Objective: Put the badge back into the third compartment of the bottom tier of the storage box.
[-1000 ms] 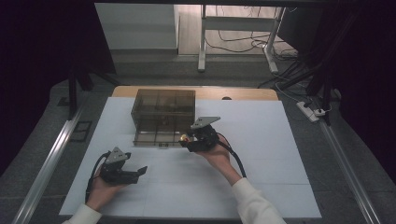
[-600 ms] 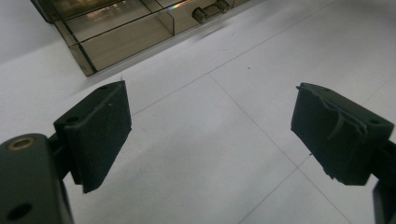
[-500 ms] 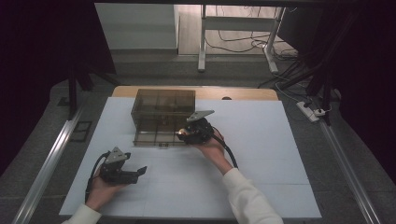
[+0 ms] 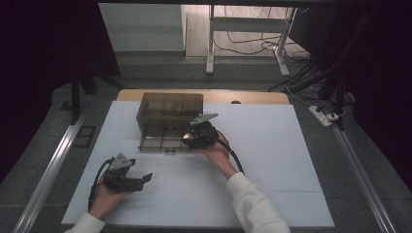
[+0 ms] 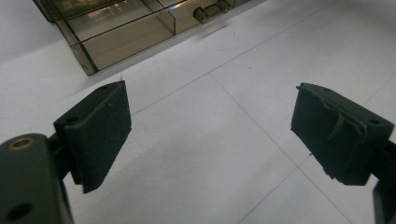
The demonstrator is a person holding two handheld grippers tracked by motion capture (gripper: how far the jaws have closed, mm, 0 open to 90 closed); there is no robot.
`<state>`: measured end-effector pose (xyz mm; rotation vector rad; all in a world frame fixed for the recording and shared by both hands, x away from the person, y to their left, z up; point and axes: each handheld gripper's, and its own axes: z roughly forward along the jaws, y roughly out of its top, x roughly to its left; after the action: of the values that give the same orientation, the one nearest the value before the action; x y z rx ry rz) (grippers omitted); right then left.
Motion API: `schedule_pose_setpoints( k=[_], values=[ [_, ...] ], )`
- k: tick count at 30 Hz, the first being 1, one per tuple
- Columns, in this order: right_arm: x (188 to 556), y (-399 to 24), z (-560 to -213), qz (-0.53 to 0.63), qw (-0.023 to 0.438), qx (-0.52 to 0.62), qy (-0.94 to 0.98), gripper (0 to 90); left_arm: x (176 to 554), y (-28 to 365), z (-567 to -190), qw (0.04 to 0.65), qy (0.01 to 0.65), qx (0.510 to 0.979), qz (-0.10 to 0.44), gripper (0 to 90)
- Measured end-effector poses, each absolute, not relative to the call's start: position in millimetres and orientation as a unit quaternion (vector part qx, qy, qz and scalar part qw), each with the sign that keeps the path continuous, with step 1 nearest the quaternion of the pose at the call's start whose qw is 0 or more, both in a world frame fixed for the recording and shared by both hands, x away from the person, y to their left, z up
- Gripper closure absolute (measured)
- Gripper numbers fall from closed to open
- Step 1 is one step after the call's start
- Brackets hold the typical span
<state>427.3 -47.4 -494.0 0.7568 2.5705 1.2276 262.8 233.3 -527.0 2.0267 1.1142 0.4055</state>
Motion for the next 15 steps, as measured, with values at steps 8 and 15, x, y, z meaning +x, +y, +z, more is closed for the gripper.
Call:
schedule_pose_setpoints(
  k=[8, 15],
  values=[
    [422, -55, -488, 0.419, 0.091, 0.253, 0.867, 34.6, 263, 235, -527, 0.389, 0.441, 0.793, 0.157, 12.1],
    [418, -68, -482, 0.43, 0.098, 0.252, 0.861, 30.4, 265, 235, -527, 0.394, 0.445, 0.79, 0.152, 12.2]
  ],
)
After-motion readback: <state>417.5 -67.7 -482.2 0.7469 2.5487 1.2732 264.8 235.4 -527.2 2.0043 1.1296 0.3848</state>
